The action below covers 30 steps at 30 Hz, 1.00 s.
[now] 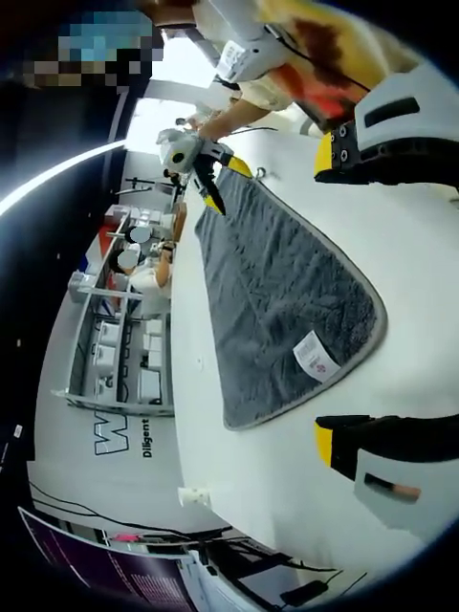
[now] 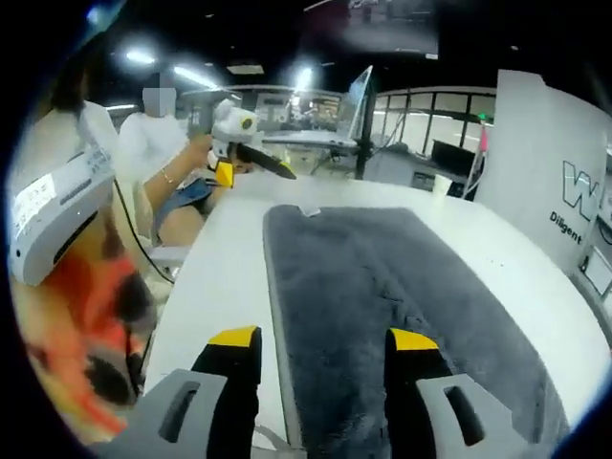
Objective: Open the folded towel by lifting each exposed corner and separating the folded layers until the towel lies flat within the target outline without major curled edges
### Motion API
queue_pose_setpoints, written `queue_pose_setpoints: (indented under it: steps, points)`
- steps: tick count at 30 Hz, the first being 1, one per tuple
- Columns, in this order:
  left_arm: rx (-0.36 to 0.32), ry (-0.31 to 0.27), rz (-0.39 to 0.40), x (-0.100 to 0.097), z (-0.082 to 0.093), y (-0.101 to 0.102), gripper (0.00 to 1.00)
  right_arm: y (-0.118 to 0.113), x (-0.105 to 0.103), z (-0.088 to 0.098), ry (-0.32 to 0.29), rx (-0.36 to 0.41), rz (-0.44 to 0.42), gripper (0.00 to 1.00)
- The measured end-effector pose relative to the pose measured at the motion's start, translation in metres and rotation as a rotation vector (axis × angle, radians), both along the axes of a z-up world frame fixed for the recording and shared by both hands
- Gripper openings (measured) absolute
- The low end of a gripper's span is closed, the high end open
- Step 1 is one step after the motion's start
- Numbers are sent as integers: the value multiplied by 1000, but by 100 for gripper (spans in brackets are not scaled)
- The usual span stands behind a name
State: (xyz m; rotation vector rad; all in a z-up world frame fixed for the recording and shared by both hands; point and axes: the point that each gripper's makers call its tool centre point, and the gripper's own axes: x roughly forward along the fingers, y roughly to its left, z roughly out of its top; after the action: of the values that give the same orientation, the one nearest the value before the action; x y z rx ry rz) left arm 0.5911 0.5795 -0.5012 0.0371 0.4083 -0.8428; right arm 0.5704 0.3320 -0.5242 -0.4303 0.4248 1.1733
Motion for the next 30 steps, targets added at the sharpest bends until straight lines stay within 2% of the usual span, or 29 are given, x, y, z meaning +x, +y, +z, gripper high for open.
queue_pose_setpoints:
  steps: [2, 5, 17, 21, 26, 30]
  points:
    - [-1, 0, 1, 0, 0, 0, 99, 5, -4, -9, 33, -2, 20, 34]
    - [-2, 3, 2, 0, -2, 0, 99, 9, -6, -17, 52, -4, 30, 27]
    - [-3, 15, 3, 0, -6, 1, 99, 20, -18, -27, 60, -33, 98, 1]
    - [-3, 16, 7, 1, -6, 2, 98, 18, -19, -37, 85, -55, 94, 0]
    - [-2, 17, 8, 1, -6, 2, 98, 17, -21, -36, 129, -34, 76, 0]
    - [-7, 20, 7, 1, -6, 1, 98, 19, -30, -36, 130, -46, 117, 0]
